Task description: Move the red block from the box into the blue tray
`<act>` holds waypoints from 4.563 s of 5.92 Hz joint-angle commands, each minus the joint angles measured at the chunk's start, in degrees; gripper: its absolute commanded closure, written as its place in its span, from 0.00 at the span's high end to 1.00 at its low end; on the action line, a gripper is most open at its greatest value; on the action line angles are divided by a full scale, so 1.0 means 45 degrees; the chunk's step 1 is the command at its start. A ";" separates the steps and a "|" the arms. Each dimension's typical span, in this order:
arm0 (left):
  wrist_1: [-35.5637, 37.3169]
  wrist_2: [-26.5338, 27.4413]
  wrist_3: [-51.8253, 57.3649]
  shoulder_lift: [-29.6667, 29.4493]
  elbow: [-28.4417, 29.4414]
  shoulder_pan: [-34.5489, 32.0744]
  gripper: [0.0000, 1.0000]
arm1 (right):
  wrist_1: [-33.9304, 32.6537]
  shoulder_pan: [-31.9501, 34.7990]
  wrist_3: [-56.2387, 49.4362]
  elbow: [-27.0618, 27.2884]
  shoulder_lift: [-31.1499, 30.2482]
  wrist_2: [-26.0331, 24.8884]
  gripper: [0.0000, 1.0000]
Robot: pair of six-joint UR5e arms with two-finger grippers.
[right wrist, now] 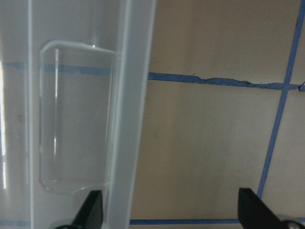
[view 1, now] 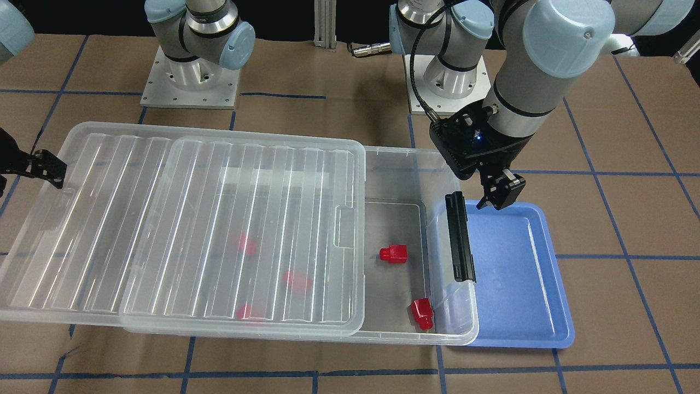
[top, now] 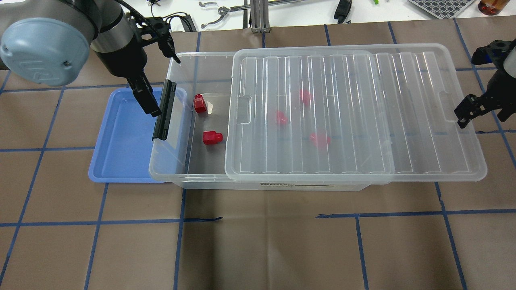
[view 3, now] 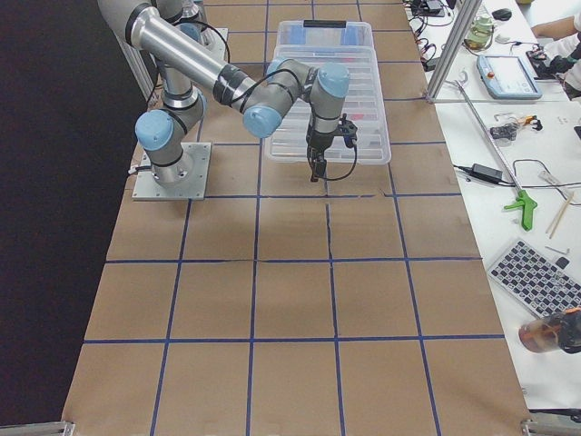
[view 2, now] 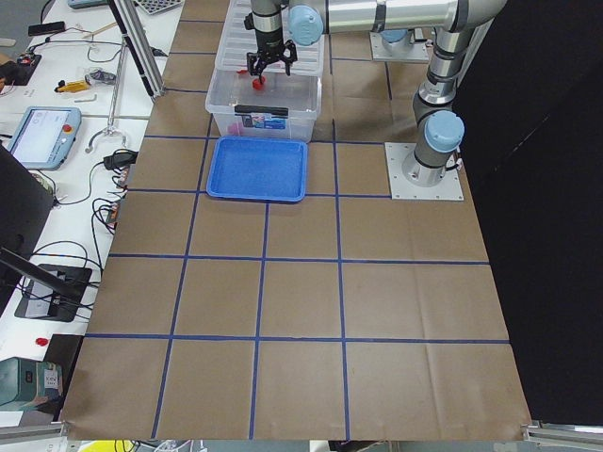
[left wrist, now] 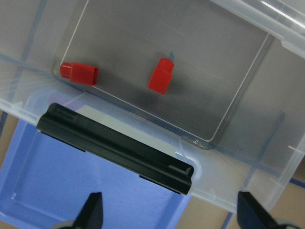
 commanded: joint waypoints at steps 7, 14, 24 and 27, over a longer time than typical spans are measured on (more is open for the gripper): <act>0.5424 -0.1583 0.2717 -0.2840 -0.2508 -0.1053 0.96 | -0.0023 -0.0577 0.0165 -0.1476 -0.0312 0.1114 1.00; 0.6307 -0.1413 0.2776 -0.4583 -0.2508 -0.1053 0.33 | 0.4722 0.6347 0.8184 -0.5215 -0.0507 0.1101 1.00; 0.1406 -0.1491 0.6197 -0.0287 -0.0827 0.2629 0.12 | 0.5780 0.5967 0.7825 -0.5469 -0.0390 0.1668 1.00; 0.1618 -0.1336 0.8708 -0.1491 -0.1101 0.3946 0.12 | 0.5779 0.4685 0.7612 -0.5528 -0.0449 0.1492 1.00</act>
